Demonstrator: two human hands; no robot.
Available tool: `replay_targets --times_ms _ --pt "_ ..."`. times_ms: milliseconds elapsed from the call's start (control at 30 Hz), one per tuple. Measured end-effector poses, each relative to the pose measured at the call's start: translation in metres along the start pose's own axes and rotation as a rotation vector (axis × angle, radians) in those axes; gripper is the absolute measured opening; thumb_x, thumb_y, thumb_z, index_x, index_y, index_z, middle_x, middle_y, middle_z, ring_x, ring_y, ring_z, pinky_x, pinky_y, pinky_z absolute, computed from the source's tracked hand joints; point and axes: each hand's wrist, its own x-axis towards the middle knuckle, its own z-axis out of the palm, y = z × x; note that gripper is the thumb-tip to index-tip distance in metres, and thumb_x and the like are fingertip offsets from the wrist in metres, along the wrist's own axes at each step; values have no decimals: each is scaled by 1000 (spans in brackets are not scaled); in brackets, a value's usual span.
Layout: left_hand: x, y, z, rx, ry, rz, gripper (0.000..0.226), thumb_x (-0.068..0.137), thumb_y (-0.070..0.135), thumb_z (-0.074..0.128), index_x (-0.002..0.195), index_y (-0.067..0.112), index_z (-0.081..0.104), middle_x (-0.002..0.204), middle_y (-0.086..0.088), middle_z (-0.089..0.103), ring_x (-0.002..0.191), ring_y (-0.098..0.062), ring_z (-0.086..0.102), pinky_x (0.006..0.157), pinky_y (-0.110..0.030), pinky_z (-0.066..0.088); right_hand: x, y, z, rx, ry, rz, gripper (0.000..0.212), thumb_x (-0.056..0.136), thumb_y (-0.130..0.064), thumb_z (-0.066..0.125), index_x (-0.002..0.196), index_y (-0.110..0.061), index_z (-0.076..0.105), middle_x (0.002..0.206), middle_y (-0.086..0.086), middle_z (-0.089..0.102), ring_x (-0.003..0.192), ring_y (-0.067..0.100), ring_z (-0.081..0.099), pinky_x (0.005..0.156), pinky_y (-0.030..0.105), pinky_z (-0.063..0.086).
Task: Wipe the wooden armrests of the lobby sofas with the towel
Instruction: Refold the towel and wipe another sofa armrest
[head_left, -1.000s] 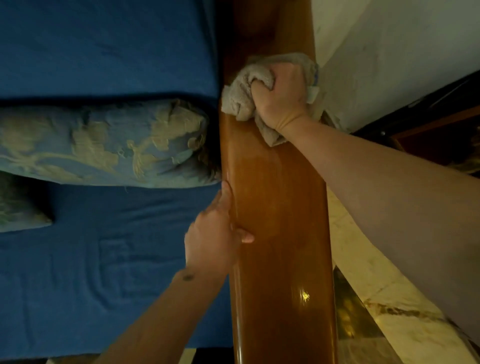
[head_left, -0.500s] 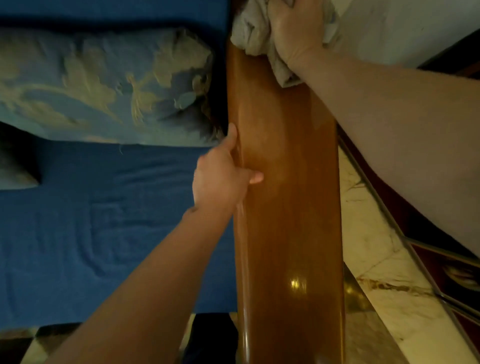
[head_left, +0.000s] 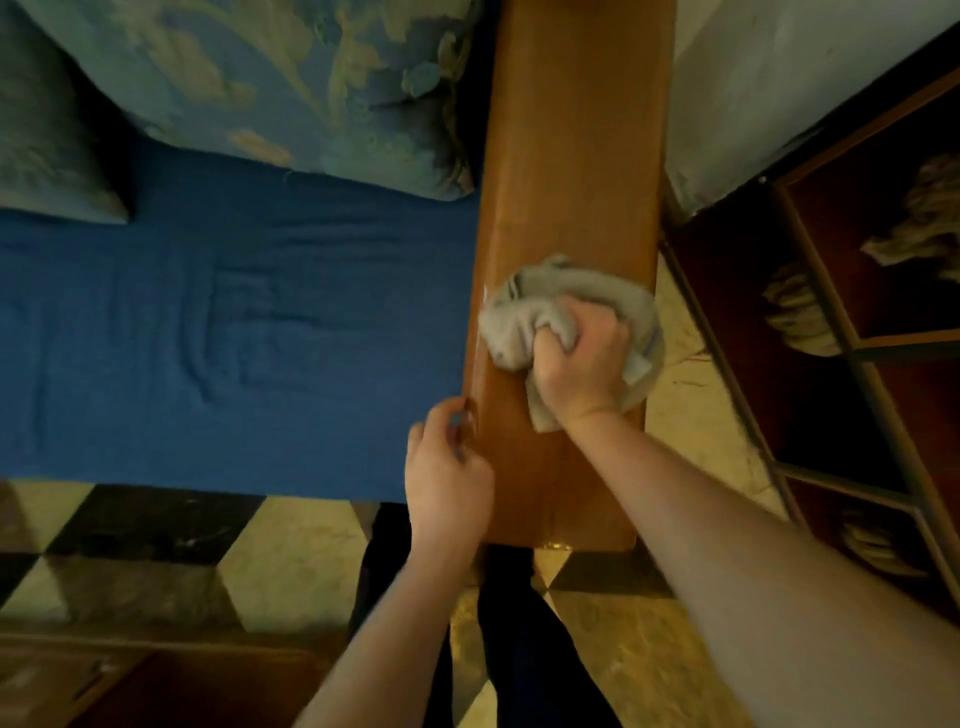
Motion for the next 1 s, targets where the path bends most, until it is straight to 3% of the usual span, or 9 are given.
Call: replay_targets --times_ms 67,167,300,433,500,567,700,833,1000 --pt "-27 -26 -8 -16 -16 -130 50 82 0 45 112 36 64 98 1 66 86 -17 63 77 -38 52 -59 -1 -10 3 -75 -23 16 74 -14 49 61 -20 56 65 -1 58 64 23 58 69 28 43" --pt "-51 -56 -25 -71 -96 -316 45 80 -1 41 100 28 70 84 -3 73 84 -28 69 78 -46 58 -139 3 -26 20 -188 -28 25 68 -26 47 63 -10 65 69 10 68 71 32 63 71 37 50" --pt "-87 -79 -29 -253 -196 -460 39 85 -3 40 101 16 70 74 -4 77 74 -25 72 63 -34 54 -204 5 -41 105 -306 88 17 71 -22 49 57 -18 58 64 2 66 67 26 62 67 33 50" --pt "-123 -96 -39 -337 -139 -551 31 93 -2 42 109 13 64 93 -13 74 80 -27 70 62 -34 53 -265 -2 -54 357 -378 757 33 87 -2 52 59 -14 66 64 2 69 69 22 67 62 33 51" --pt "-137 -105 -49 -383 -81 -589 29 95 -1 42 109 13 63 98 -13 69 81 -25 66 63 -34 53 -283 -4 -64 405 -364 914 37 85 -1 50 57 -18 68 62 -4 69 66 14 66 58 23 48" --pt "-151 -111 -70 -420 -22 -602 26 97 3 44 110 14 64 104 -14 67 87 -27 65 67 -36 54 -283 -20 -76 462 -350 997 36 85 6 47 65 -13 69 70 4 70 73 21 67 60 25 48" --pt "-173 -118 -115 -465 97 -605 22 101 9 46 113 13 63 109 -16 67 97 -29 64 74 -37 51 -255 -85 -82 693 -312 1045 28 90 1 44 73 -7 65 77 13 66 76 28 63 73 38 49" --pt "-195 -113 -158 -620 175 -689 21 103 8 45 112 7 64 110 -21 66 91 -31 64 69 -38 51 -213 -168 -86 1095 -343 1070 35 93 -11 39 82 -10 71 75 15 70 65 31 70 58 36 58" --pt "-206 -88 -206 -1209 -131 -753 40 103 28 51 126 -3 60 117 -28 69 103 -43 67 80 -49 55 -179 -274 -85 1389 -460 960 42 82 -12 41 65 -21 78 68 9 74 63 27 75 60 39 62"
